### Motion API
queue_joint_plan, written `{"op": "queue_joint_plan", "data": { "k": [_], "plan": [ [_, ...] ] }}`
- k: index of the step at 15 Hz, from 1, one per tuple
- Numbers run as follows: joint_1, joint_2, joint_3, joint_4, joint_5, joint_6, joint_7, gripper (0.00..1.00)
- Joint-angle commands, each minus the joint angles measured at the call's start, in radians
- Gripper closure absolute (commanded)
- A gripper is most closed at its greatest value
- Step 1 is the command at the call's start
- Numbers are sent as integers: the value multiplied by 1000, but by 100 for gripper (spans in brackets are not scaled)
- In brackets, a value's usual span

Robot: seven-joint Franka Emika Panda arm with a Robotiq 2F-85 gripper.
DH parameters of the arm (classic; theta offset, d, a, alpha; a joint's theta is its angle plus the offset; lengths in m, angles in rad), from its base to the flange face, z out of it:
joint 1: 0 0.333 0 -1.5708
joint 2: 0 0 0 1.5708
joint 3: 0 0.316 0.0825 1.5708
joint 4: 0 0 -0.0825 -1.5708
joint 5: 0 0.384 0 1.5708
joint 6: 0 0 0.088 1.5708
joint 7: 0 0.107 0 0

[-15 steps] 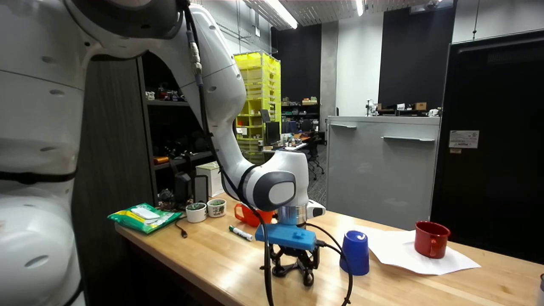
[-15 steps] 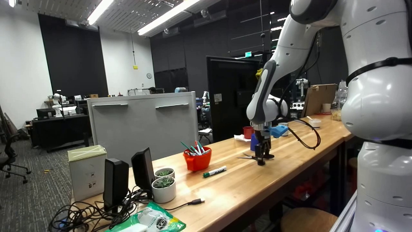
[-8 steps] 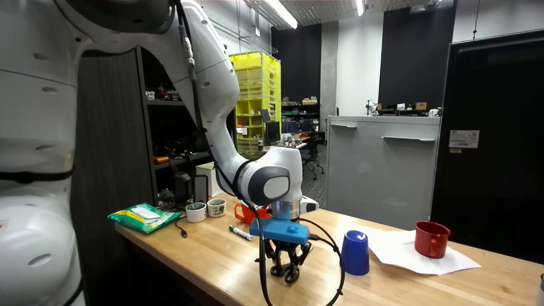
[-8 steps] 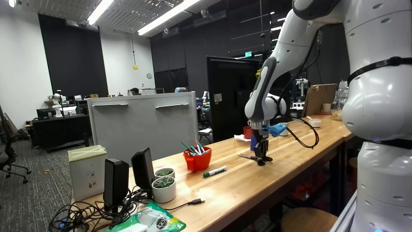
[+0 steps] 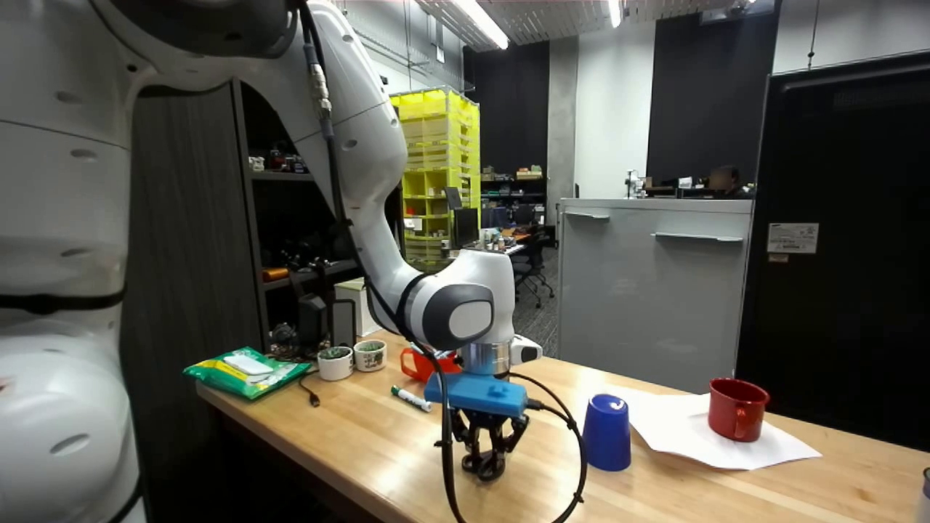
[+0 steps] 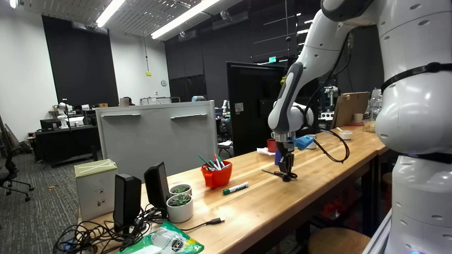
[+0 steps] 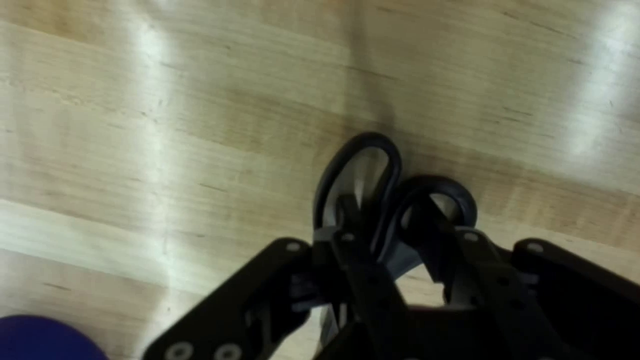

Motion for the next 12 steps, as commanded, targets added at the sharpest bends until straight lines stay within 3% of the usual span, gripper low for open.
{"op": "queue_joint_plan", "data": {
  "k": [1, 7, 12],
  "plan": [
    [1, 47, -9, -3, -19, 36, 13, 38],
    [-6, 65, -19, 6, -27, 56, 18, 2],
    [-13, 81, -19, 13, -37, 65, 22, 0]
  ]
}}
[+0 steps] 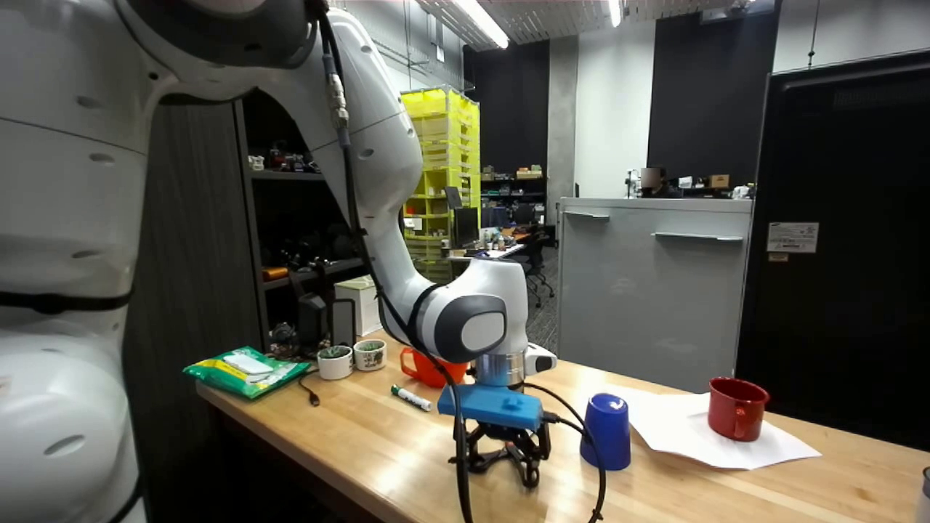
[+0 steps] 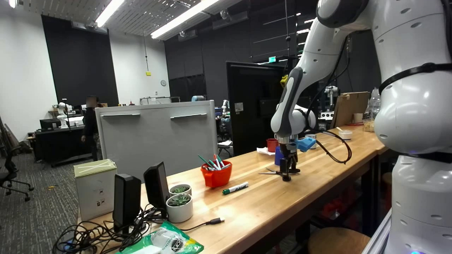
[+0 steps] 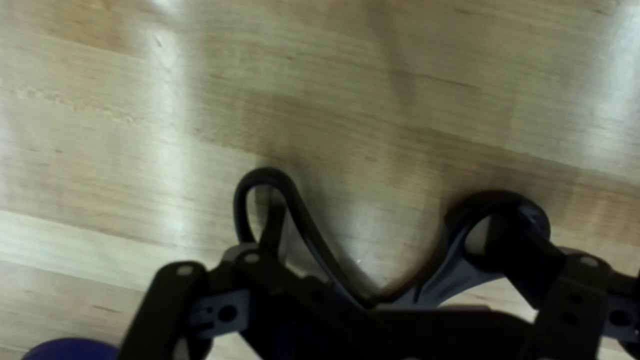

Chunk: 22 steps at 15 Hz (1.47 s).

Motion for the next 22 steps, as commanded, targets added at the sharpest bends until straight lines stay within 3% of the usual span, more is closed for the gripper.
{"op": "queue_joint_plan", "data": {
  "k": [1, 2, 3, 5, 8, 17, 18, 20, 22],
  "plan": [
    [4, 30, 9, -10, -18, 19, 20, 0],
    [5, 29, 8, -11, -20, 19, 21, 4],
    [5, 29, 9, -11, -21, 19, 21, 26],
    [6, 25, 9, -13, -25, 18, 20, 29],
    [8, 22, 13, -16, -21, 18, 15, 40],
    [29, -11, 20, -33, -28, -12, 19, 98],
    [29, -12, 19, -33, -31, -15, 21, 93],
    [29, -14, 19, -33, -30, -17, 23, 48],
    [27, -9, 17, -32, -28, -13, 22, 45]
  ]
}}
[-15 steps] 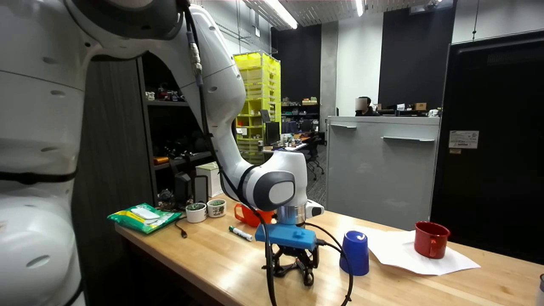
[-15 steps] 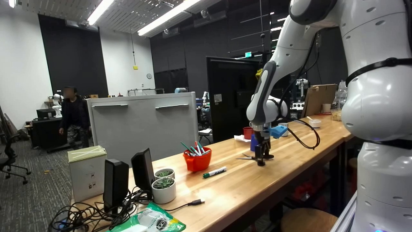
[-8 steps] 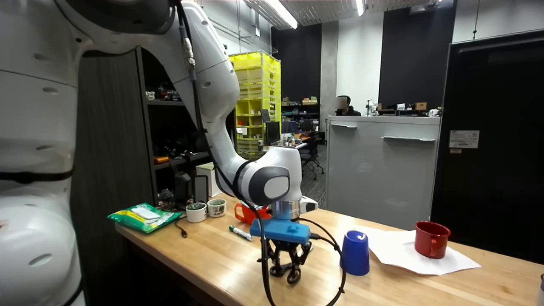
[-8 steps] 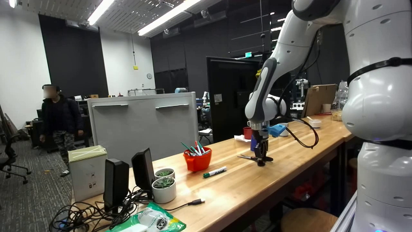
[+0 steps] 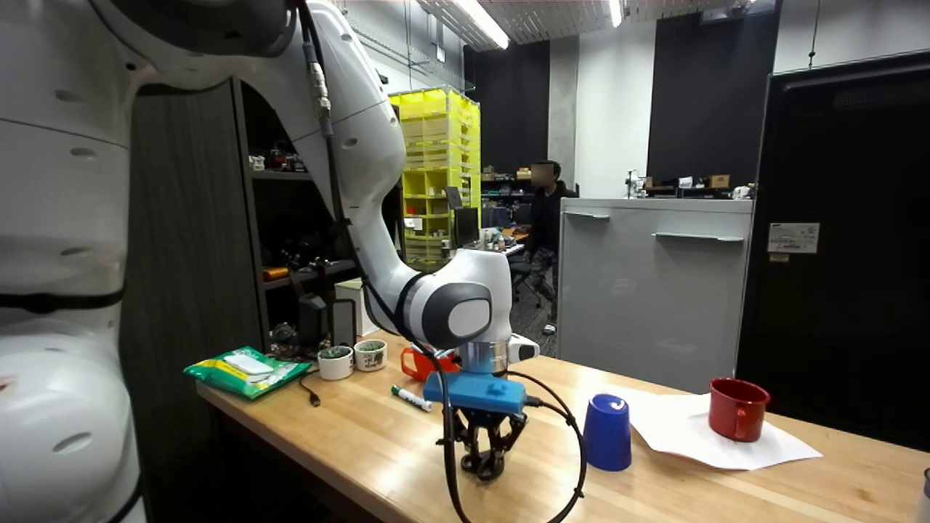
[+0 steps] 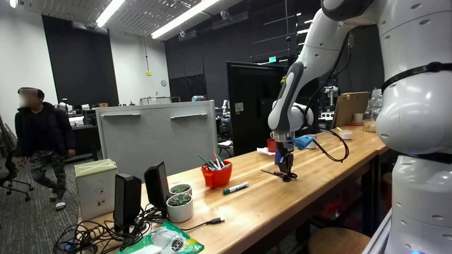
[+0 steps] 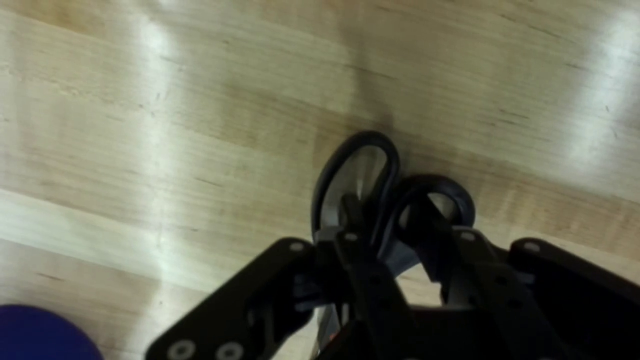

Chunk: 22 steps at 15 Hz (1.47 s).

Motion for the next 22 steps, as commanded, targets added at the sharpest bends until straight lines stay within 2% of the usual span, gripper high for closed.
{"op": "queue_joint_plan", "data": {
  "k": [1, 7, 11, 12, 13, 16, 22],
  "plan": [
    [0, 46, -11, -4, -21, 35, 19, 39],
    [-8, 64, -21, 5, -21, 56, 19, 2],
    [-17, 84, -23, 14, -22, 69, 20, 0],
    [-18, 85, -24, 15, -24, 69, 21, 3],
    [-17, 85, -24, 14, -26, 70, 21, 25],
    [-17, 85, -21, 13, -22, 71, 17, 31],
    [-7, 59, -15, 5, -26, 44, 19, 64]
  ]
}}
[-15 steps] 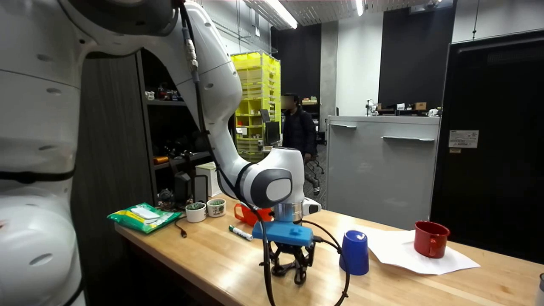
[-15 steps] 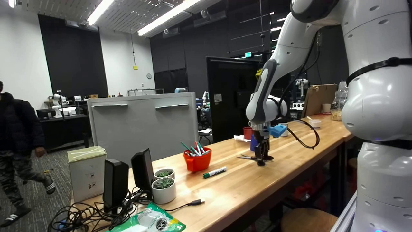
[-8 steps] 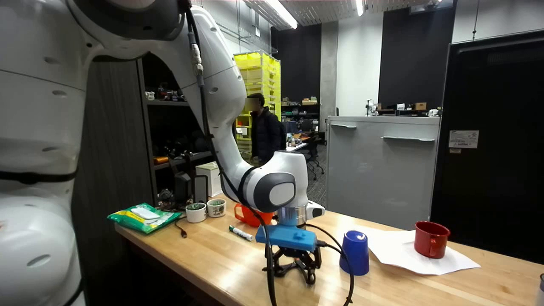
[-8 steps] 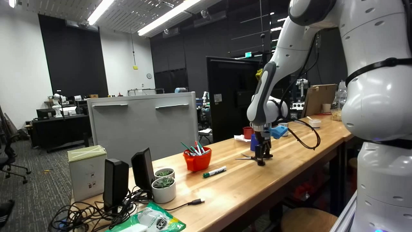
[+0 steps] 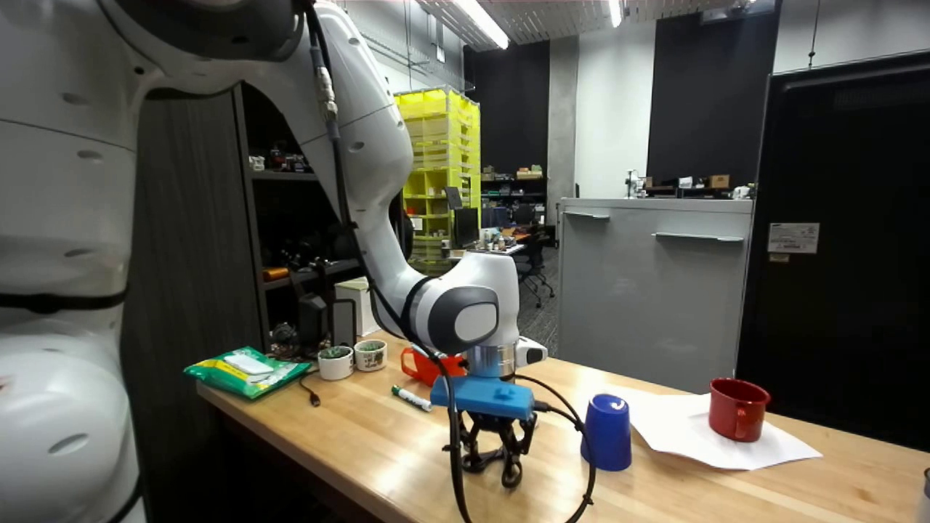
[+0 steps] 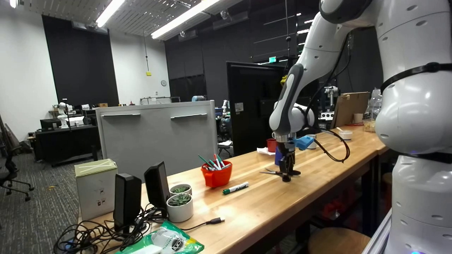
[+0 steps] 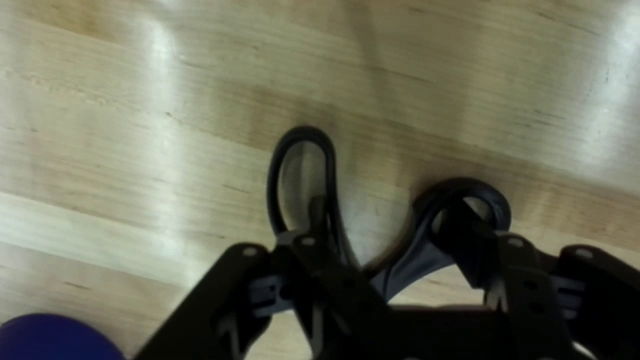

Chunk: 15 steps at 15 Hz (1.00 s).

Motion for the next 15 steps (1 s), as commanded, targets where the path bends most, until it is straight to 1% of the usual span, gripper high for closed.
{"op": "queue_joint_plan", "data": {
  "k": [1, 5, 7, 8, 9, 10, 11, 12, 15],
  "plan": [
    [7, 35, -1, -12, -23, 27, 19, 70],
    [16, 26, 4, -19, -23, 18, 20, 96],
    [17, 25, 3, -20, -24, 19, 21, 93],
    [17, 20, 2, -20, -27, 14, 24, 76],
    [17, 20, 2, -20, -27, 15, 23, 63],
    [16, 21, 2, -21, -23, 17, 20, 47],
    [15, 22, 0, -21, -24, 20, 21, 43],
    [14, 25, -2, -20, -22, 26, 19, 42],
    [10, 32, -6, -19, -22, 41, 20, 43]
  ]
}}
